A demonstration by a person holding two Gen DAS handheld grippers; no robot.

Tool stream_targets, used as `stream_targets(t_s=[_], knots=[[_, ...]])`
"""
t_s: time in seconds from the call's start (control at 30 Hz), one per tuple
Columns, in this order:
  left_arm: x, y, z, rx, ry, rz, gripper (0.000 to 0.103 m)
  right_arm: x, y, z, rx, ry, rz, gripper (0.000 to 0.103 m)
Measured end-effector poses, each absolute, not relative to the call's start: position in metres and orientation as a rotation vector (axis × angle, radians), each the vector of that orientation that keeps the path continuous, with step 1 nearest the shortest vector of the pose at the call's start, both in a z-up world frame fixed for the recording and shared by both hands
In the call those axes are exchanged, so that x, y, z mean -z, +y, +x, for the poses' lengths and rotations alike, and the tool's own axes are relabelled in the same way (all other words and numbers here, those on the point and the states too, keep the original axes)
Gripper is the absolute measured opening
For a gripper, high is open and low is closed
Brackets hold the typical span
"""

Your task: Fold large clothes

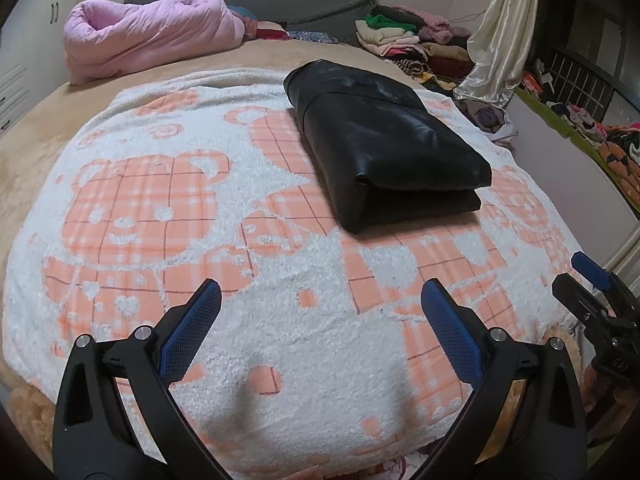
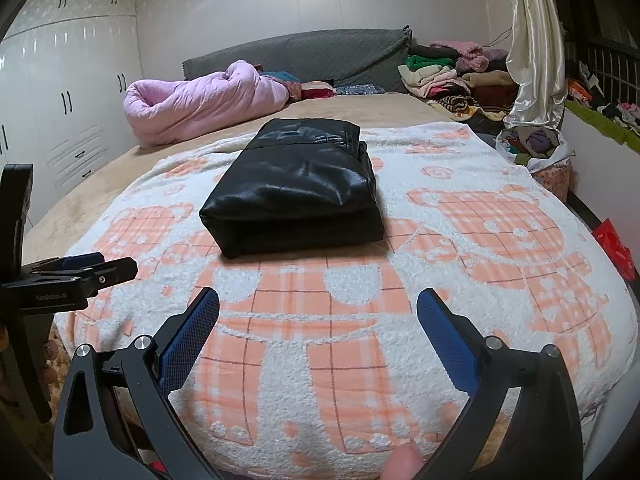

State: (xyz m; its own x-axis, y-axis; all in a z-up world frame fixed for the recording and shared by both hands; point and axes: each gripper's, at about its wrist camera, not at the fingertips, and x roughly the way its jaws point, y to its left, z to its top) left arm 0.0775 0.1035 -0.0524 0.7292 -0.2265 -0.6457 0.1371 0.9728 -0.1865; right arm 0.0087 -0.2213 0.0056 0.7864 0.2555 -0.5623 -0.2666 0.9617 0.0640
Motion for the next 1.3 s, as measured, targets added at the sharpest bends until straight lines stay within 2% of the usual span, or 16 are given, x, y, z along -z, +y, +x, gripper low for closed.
stream_targets(t_s=[1.3], knots=[[0.0542,0.1020,0.0773,0.181,0.737,-0.114,0.094,-0.0035,-0.2190,0.0098,-0.289,0.618,-0.018,0.099]])
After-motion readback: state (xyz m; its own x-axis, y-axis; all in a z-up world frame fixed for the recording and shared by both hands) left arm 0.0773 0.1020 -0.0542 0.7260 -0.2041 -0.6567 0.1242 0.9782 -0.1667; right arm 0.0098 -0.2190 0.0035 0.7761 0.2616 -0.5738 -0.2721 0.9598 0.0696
